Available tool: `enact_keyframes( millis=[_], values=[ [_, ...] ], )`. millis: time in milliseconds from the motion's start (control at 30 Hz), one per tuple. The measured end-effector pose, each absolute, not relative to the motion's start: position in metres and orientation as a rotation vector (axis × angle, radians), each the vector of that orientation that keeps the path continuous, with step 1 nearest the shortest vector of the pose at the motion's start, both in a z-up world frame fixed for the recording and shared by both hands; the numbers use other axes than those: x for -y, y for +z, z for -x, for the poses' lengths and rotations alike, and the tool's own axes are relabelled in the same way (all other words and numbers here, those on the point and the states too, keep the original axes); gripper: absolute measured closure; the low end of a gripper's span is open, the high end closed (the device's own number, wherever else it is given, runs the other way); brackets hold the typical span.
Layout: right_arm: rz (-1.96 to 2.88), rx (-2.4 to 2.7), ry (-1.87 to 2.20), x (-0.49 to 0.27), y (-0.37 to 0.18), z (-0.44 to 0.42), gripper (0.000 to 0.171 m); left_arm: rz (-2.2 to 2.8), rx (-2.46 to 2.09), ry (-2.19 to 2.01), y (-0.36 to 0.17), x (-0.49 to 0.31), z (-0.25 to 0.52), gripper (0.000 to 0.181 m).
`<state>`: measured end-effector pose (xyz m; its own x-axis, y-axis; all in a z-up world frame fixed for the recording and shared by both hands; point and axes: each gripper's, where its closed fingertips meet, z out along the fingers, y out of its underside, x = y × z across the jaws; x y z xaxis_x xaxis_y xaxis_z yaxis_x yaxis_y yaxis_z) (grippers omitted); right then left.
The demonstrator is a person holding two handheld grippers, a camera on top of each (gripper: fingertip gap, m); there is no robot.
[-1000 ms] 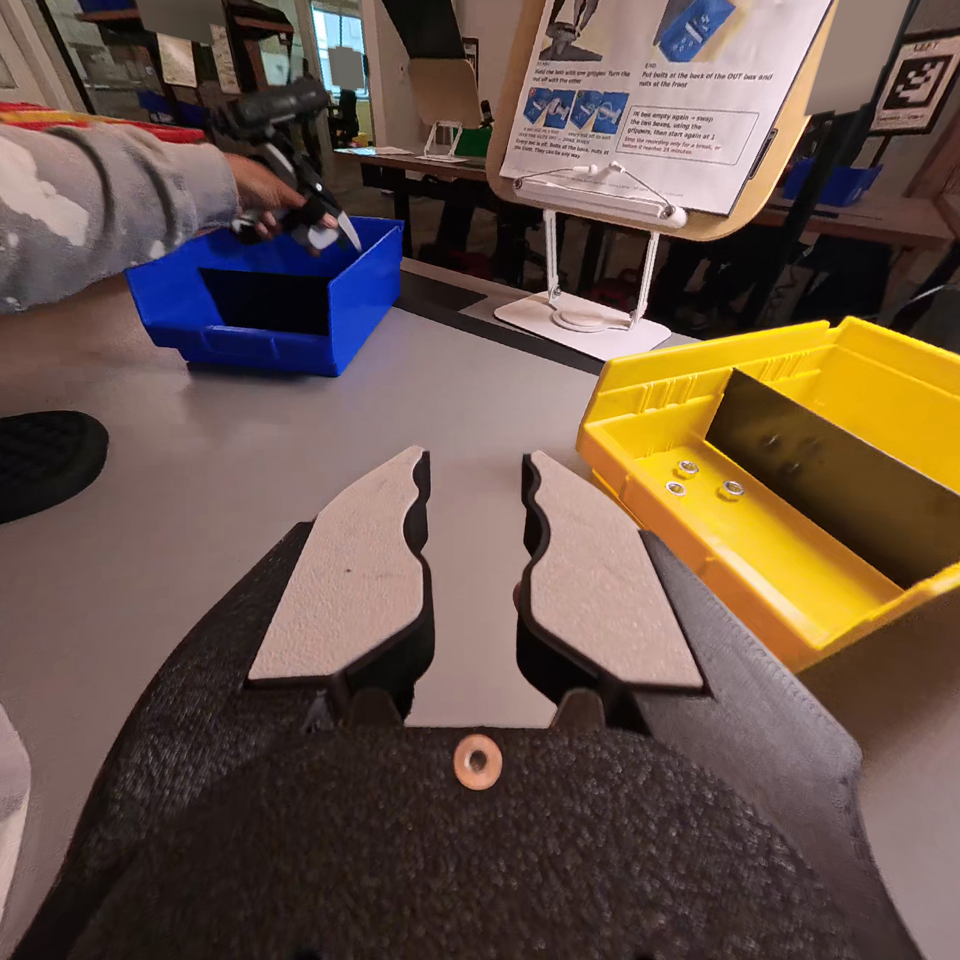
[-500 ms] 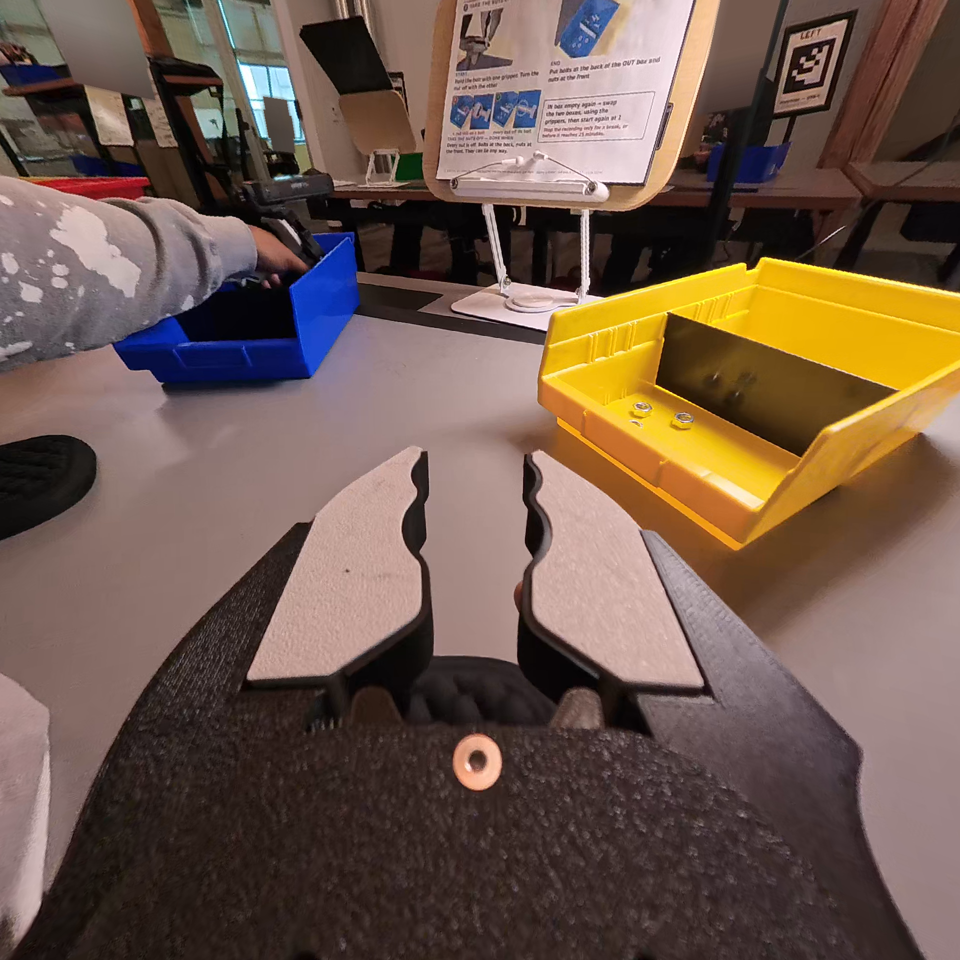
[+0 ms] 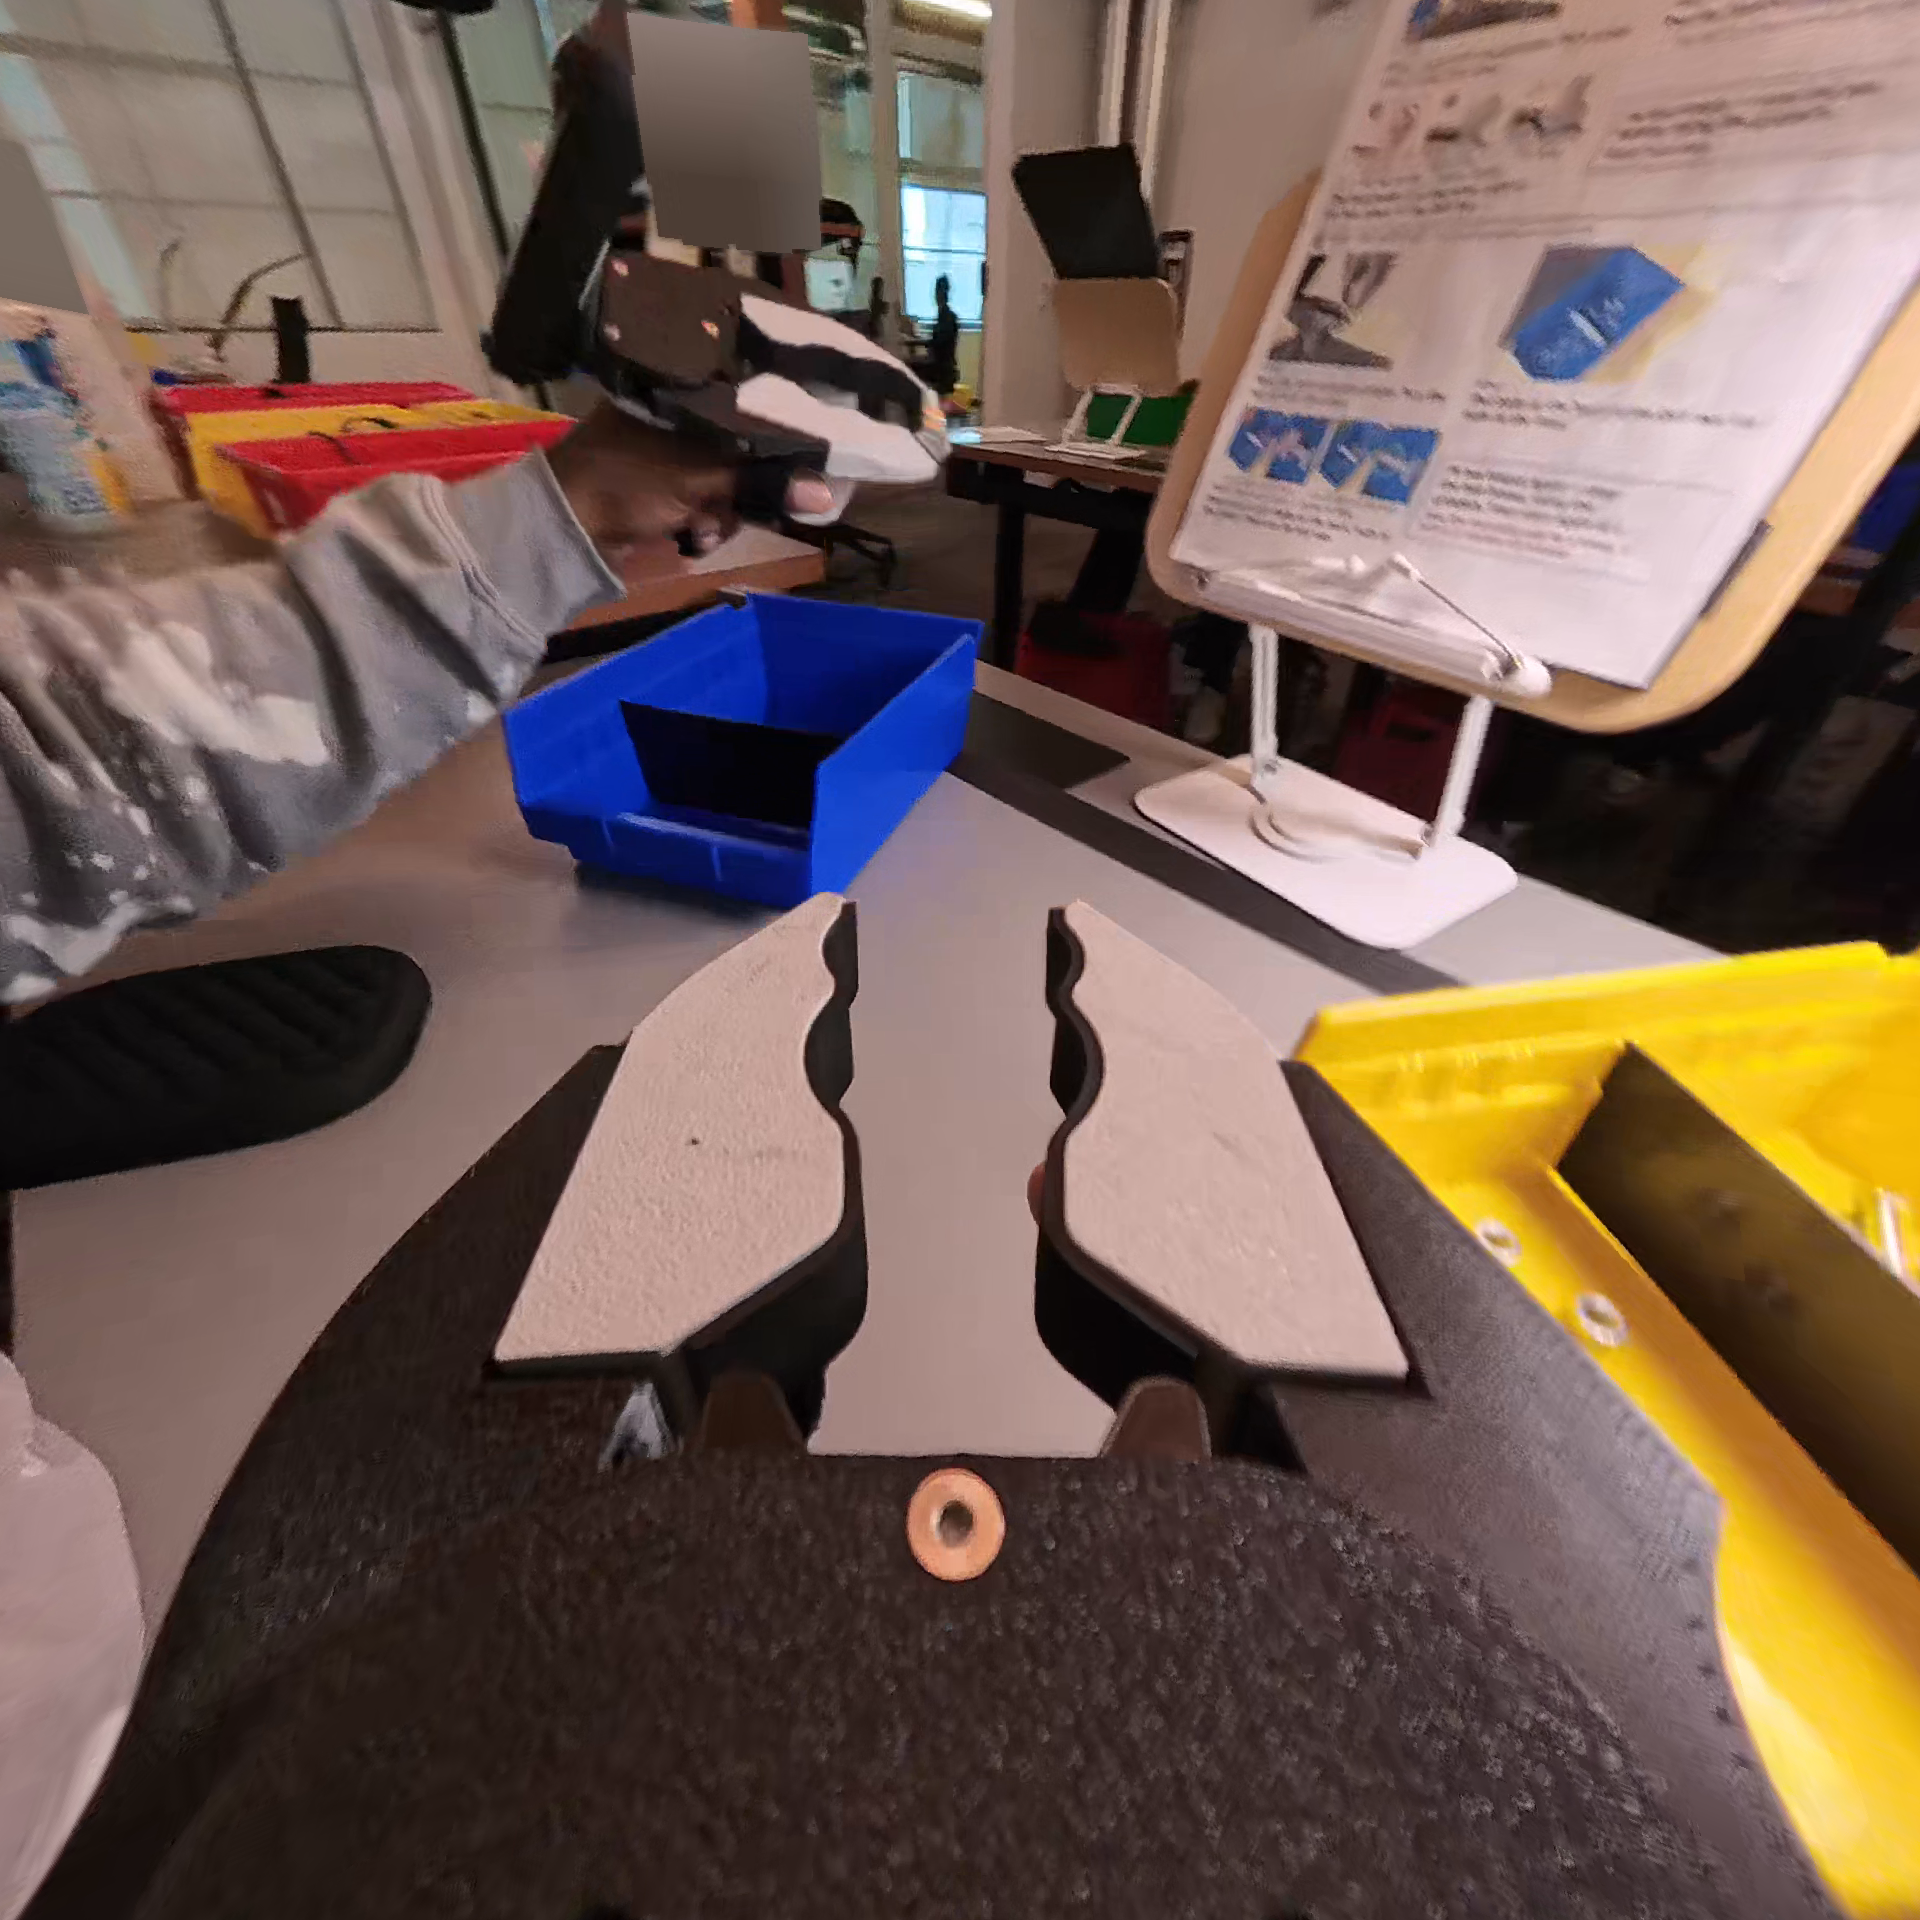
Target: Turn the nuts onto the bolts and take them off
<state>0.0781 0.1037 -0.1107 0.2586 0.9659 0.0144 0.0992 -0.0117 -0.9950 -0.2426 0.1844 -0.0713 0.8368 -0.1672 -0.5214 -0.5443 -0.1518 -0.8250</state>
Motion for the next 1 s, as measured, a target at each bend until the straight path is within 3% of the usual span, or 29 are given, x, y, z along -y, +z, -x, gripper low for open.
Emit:
enact_keyframes(
  millis=[133, 267, 433, 533, 733, 800, 1000],
  values=[
    [1.315, 1.206, 1.1, -0.111, -0.049, -0.029, 0.137, 1.408, -0.77, 0.36, -0.042, -0.155, 0.15, 0.142],
    [1.312, 1.273, 1.256, -0.114, -0.019, 0.014, 0.137, 1.204, -0.973, 0.298, -0.049, -0.13, 0.081, 0.142],
    [1.417, 1.372, 1.567, -0.108, -0.053, 0.049, 0.137, 1.128, -1.126, 0.314, -0.075, -0.118, 0.049, 0.142],
    [1.408, 1.37, 1.722, -0.105, -0.067, 0.054, 0.148, 1.128, -1.201, 0.38, -0.089, -0.117, 0.045, 0.142],
    [1.417, 1.433, 1.695, -0.106, -0.083, 0.058, 0.162, 1.114, -1.214, 0.392, -0.096, -0.117, 0.041, 0.142],
    [1.372, 1.428, 1.697, -0.107, -0.081, 0.056, 0.162, 1.147, -1.137, 0.286, -0.093, -0.118, 0.039, 0.142],
    [1.047, 1.293, 1.661, -0.113, -0.037, 0.031, 0.162, 1.264, -0.764, -0.539, -0.068, -0.108, 0.027, 0.147]
  ],
)
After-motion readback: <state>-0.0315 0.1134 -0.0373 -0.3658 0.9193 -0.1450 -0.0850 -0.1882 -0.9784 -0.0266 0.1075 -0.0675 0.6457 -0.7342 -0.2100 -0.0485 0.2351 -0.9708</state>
